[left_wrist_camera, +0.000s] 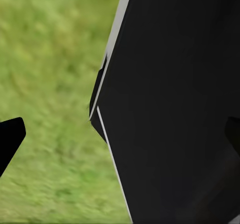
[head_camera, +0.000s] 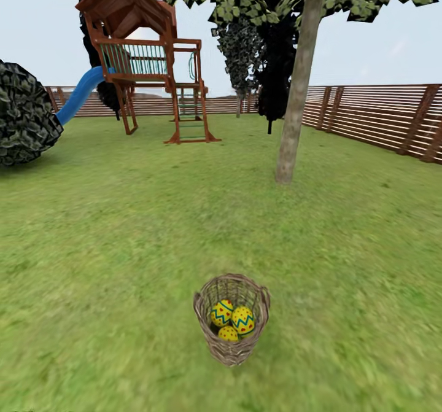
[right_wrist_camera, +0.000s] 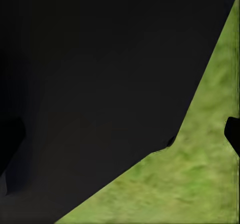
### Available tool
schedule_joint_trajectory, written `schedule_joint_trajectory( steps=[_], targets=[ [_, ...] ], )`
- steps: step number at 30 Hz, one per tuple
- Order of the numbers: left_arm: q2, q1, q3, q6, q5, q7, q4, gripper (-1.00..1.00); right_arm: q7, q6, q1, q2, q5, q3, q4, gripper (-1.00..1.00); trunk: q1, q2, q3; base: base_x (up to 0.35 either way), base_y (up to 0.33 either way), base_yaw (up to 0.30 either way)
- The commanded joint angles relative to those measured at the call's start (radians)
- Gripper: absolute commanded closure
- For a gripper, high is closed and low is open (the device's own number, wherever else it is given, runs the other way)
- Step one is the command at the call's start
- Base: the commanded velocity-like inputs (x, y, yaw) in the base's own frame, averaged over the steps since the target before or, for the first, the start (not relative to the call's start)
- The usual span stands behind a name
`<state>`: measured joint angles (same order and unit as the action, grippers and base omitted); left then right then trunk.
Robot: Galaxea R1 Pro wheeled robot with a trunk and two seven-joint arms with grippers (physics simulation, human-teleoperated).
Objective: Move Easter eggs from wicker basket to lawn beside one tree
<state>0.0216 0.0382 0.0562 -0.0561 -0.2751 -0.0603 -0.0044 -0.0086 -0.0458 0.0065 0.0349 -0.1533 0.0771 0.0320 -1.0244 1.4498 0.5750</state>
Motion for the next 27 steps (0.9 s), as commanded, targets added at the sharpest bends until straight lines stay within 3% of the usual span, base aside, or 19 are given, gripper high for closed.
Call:
schedule_joint_trajectory(
  steps=[1, 9, 18, 27],
  targets=[
    [0.000, 0.000, 0.005, -0.002, -0.001, -0.001, 0.000, -1.00, -0.001, -0.005, 0.000, -0.001, -0.002, 0.007, 0.002, -1.00, -0.001, 0.000, 0.001, 0.292, 0.000, 0.167],
    [0.000, 0.000, 0.005, -0.003, -0.001, -0.001, -0.002, -1.00, -0.001, -0.005, 0.000, -0.005, -0.002, 0.007, 0.002, -1.00, -0.001, 0.000, 0.002, 0.230, 0.000, 0.051],
    [0.000, 0.000, 0.005, -0.003, -0.001, -0.001, -0.002, -1.00, -0.002, -0.006, 0.000, -0.006, 0.008, 0.003, -0.005, -1.00, -0.001, 0.000, 0.002, 0.094, 0.000, 0.003],
    [0.000, 0.000, 0.005, -0.001, -0.001, -0.001, -0.002, -1.00, -0.002, -0.006, 0.000, -0.005, 0.012, 0.001, -0.011, -1.00, -0.001, 0.000, 0.002, 0.271, 0.000, 0.000]
  ],
)
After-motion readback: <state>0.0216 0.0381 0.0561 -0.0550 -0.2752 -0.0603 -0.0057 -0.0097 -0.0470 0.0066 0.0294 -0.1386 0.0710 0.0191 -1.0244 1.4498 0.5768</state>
